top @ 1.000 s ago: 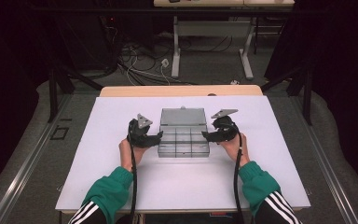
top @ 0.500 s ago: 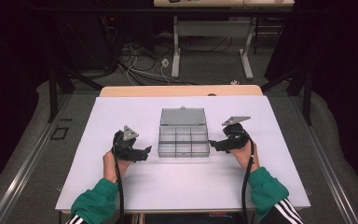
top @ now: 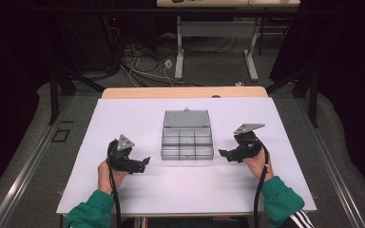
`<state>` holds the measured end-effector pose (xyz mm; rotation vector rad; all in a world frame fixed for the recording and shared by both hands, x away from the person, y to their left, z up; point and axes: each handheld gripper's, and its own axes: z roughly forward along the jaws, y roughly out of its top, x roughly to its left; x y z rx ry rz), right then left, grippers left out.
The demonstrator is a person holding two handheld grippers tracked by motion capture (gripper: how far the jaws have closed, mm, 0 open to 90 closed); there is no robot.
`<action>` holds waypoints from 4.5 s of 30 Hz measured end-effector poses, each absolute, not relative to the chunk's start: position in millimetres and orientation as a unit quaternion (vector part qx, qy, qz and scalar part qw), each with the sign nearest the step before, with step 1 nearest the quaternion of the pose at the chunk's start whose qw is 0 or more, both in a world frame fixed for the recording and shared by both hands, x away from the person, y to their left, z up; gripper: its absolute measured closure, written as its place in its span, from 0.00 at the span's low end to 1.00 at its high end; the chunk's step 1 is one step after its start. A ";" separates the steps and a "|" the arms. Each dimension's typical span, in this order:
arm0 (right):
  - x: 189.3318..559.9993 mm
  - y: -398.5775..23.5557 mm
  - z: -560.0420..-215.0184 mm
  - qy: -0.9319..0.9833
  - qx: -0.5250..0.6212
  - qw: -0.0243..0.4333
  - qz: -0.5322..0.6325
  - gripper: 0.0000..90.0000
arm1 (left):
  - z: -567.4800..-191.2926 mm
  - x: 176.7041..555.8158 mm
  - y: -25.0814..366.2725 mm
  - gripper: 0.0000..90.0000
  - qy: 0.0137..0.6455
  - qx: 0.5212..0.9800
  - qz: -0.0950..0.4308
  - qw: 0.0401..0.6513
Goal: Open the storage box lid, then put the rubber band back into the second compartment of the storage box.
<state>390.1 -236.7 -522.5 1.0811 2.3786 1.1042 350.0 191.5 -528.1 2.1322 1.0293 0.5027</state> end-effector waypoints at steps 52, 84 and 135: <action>403.8 -291.4 -537.4 0.809 0.454 0.169 0.332 0.28 | -533.7 324.2 210.7 0.00 0.400 0.822 0.198 0.353; 406.7 -294.7 -541.3 0.807 0.473 0.172 0.309 0.83 | -534.2 326.6 211.2 0.00 0.398 0.822 0.203 0.353; 407.0 -290.8 -537.9 0.807 0.472 0.180 0.306 0.98 | -535.2 326.4 211.0 0.00 0.401 0.822 0.202 0.349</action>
